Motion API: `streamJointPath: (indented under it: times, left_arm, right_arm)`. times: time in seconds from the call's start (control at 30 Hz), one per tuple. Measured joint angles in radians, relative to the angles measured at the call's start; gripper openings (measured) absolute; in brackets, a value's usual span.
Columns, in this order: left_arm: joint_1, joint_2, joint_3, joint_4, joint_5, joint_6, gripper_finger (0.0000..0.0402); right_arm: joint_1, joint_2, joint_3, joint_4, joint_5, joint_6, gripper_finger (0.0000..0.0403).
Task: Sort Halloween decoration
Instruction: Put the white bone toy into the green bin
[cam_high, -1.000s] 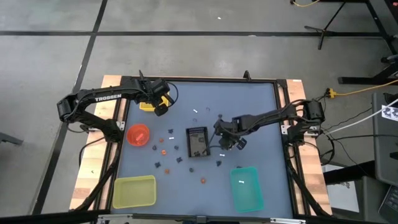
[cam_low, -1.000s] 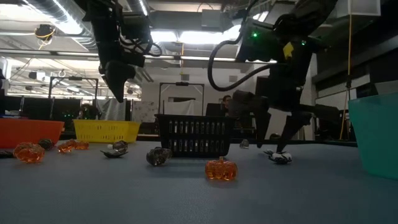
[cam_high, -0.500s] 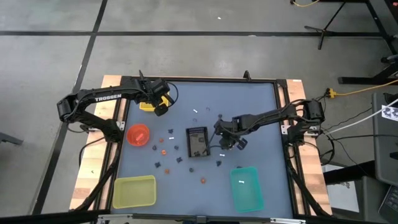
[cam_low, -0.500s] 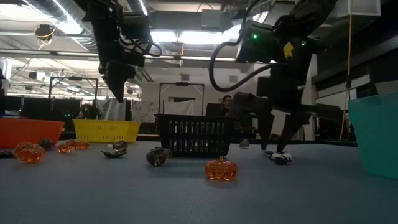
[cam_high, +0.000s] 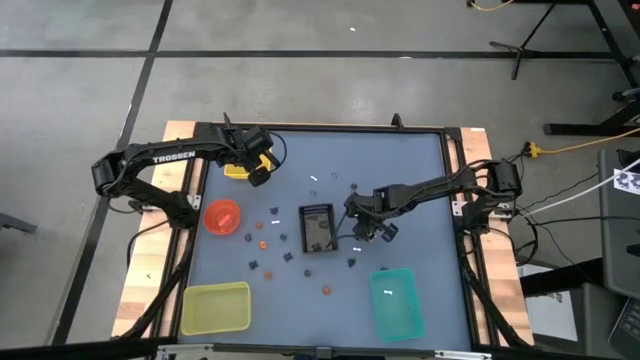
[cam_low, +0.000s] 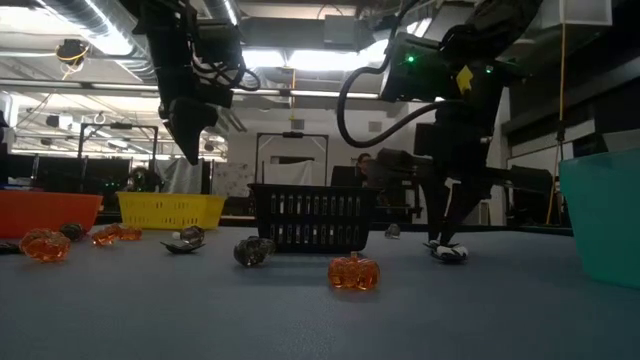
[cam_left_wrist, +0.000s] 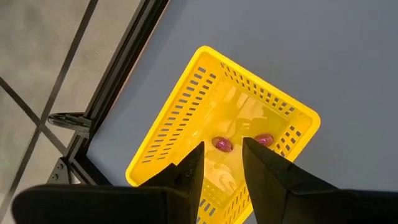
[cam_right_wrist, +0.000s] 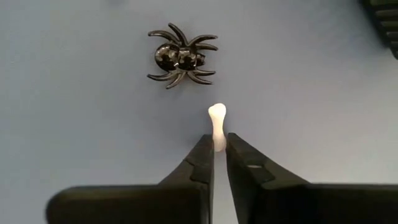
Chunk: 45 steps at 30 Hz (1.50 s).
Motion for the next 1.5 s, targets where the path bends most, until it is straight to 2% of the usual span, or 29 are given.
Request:
streamJointPath:
  times: [0.47, 0.77, 0.97, 1.37, 1.5]
  left_arm:
    - [0.000, 0.000, 0.000, 0.000, 0.000, 0.000, 0.0094]
    - [0.000, 0.000, 0.000, 0.000, 0.000, 0.000, 0.0094]
    - [0.000, 0.000, 0.000, 0.000, 0.000, 0.000, 0.0094]
    - [0.000, 0.000, 0.000, 0.000, 0.000, 0.003, 0.0094]
    - [0.000, 0.000, 0.000, 0.000, 0.000, 0.003, 0.0094]
  right_arm:
    - [0.001, 0.000, 0.008, -0.015, 0.012, 0.003, 0.0028]
    - [0.015, 0.003, 0.107, -0.130, 0.018, 0.004, 0.0028]
    - [0.076, 0.003, 0.196, -0.264, 0.023, 0.010, 0.0028]
    - [0.263, 0.001, 0.378, -0.507, 0.008, 0.359, 0.0028]
    - [0.334, -0.001, 0.402, -0.531, -0.067, 0.490, 0.0028]
